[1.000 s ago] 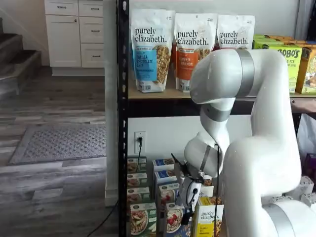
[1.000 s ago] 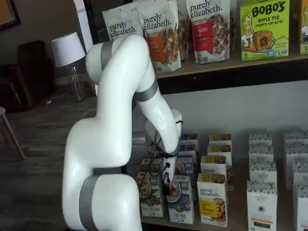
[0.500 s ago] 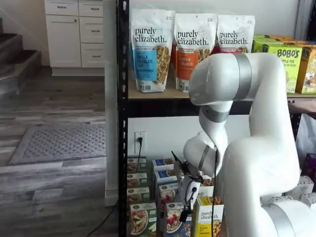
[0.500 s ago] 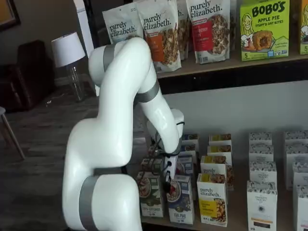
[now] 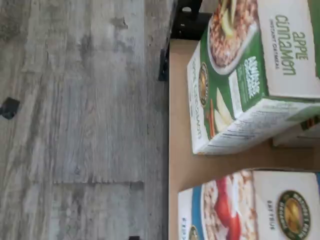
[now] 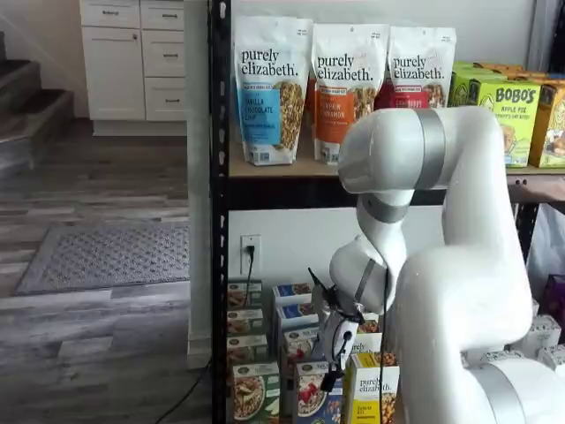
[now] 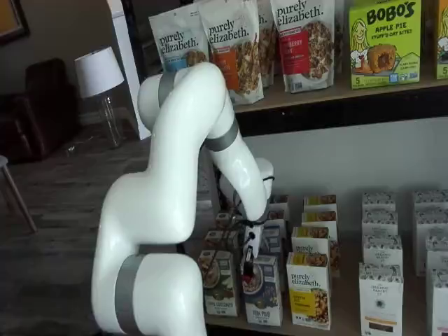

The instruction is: Pick up the blue and white box that is on the bottom shelf, the second box from the left

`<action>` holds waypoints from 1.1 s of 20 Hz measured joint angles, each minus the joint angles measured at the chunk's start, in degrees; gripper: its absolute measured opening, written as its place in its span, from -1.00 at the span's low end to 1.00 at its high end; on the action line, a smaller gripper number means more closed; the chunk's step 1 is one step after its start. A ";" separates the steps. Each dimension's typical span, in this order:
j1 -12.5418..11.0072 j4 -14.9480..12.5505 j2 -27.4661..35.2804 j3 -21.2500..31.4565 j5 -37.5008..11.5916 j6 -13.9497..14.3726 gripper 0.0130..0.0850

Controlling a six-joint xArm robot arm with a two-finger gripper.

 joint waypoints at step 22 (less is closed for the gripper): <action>-0.82 -10.03 10.93 -13.30 0.68 8.49 1.00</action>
